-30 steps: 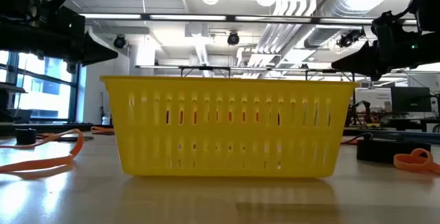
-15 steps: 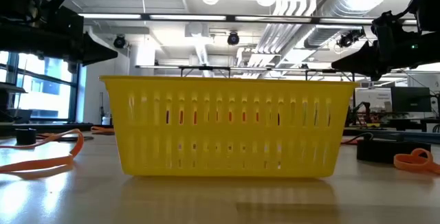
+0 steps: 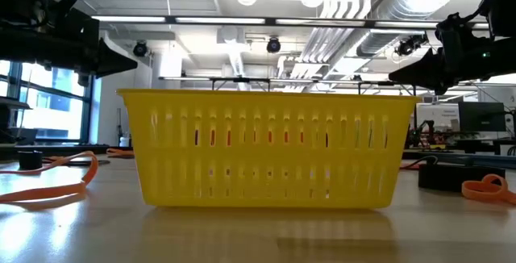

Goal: Sort rubber bands into baskets

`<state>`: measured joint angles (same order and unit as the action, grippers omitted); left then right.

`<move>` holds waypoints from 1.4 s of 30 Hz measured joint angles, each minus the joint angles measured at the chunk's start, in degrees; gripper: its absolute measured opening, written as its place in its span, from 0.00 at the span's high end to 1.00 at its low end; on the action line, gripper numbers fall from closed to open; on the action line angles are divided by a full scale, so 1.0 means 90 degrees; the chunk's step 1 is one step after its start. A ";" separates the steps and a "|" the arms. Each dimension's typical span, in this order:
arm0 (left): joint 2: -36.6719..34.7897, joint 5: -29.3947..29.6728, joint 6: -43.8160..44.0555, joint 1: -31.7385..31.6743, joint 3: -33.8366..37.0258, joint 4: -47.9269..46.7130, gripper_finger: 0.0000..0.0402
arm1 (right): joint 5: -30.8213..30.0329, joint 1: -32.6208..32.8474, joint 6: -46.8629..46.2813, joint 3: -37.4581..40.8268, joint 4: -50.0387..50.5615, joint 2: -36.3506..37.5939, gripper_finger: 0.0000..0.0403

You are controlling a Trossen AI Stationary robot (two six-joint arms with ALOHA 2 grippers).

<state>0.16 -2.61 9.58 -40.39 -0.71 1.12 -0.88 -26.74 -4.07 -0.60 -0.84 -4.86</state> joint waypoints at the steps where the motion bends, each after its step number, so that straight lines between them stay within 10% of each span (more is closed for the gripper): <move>1: 0.0000 0.0000 0.0000 0.0006 0.0000 -0.0002 1.00 | 0.0002 0.0000 0.0000 0.0002 -0.0002 0.0000 1.00; 42: 0.0000 0.0201 -0.0085 0.0002 0.0000 -0.0038 1.00 | 0.0000 0.0000 0.0000 0.0002 0.0000 -0.0007 1.00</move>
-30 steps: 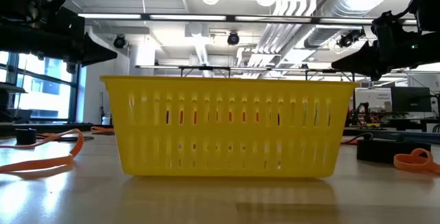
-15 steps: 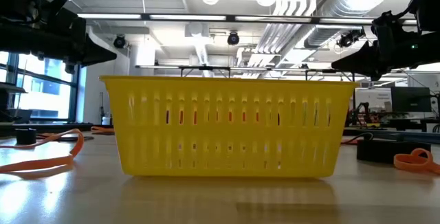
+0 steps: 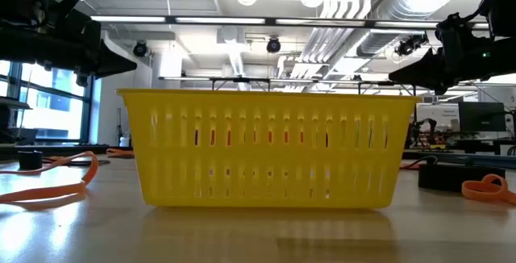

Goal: Sort rubber bands into baskets

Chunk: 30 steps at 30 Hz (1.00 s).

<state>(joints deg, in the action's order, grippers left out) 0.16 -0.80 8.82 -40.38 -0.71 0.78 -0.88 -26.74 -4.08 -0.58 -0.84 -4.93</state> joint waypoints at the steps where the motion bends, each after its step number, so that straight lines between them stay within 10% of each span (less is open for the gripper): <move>1: 0.0000 0.0000 0.0000 0.0000 0.0000 0.0000 1.00 | 0.0000 0.0000 0.0000 -0.0002 0.0000 0.0000 1.00; 30: 0.0002 0.0000 0.0000 -0.0012 0.0000 0.0002 1.00 | -0.0713 0.0119 -0.1052 -0.0232 -0.1595 -0.0132 1.00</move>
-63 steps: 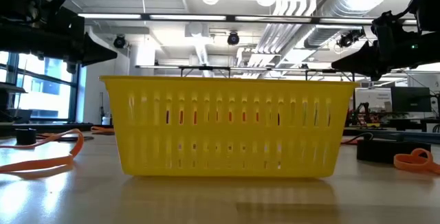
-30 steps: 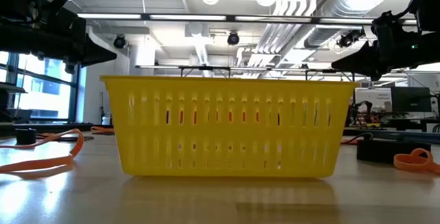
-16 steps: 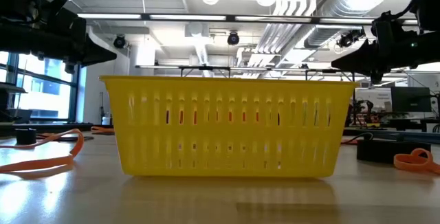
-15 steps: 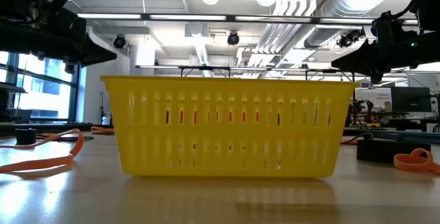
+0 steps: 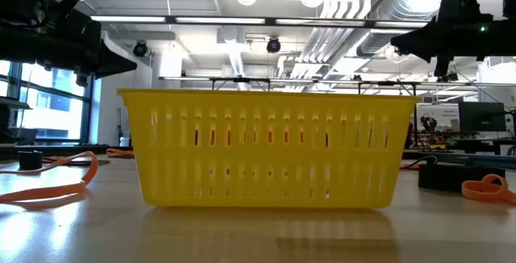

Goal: Sort rubber bands into baskets
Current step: Put the purple rubber band into the orange bin

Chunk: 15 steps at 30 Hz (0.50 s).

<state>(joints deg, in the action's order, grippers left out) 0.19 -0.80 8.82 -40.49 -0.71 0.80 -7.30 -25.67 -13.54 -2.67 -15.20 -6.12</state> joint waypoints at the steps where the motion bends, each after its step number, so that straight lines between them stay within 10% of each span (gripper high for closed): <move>1: 0.0000 0.0000 0.0000 0.0000 0.0000 -0.0002 1.00 | -0.0085 0.0052 -0.0047 -0.0086 0.0090 -0.0111 1.00; 15: 0.0000 0.0000 0.0000 0.0000 0.0000 -0.0002 1.00 | -0.0861 0.1291 0.0180 -0.2940 0.1876 -0.3415 1.00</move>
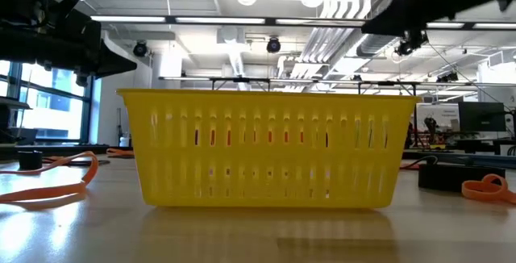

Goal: Sort rubber bands into baskets
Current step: Put the purple rubber band into the orange bin

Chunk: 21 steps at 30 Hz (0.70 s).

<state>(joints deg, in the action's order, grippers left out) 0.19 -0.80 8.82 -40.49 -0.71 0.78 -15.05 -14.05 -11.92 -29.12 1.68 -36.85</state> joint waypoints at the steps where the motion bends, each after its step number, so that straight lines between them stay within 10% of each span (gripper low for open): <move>1: 0.0000 0.0000 0.0000 0.0000 0.0000 0.0000 1.00 | 0.0002 0.0082 -0.0028 -0.0253 0.0219 -0.0236 1.00; 21: 0.0000 0.0000 0.0001 -0.0055 0.0000 0.0002 1.00 | -0.0397 0.1486 -0.1876 -0.4374 0.4812 -0.3855 0.87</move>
<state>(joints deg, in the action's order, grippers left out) 0.19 -0.80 8.83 -40.98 -0.71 0.80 -18.62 -0.68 -28.81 -68.49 44.99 -71.55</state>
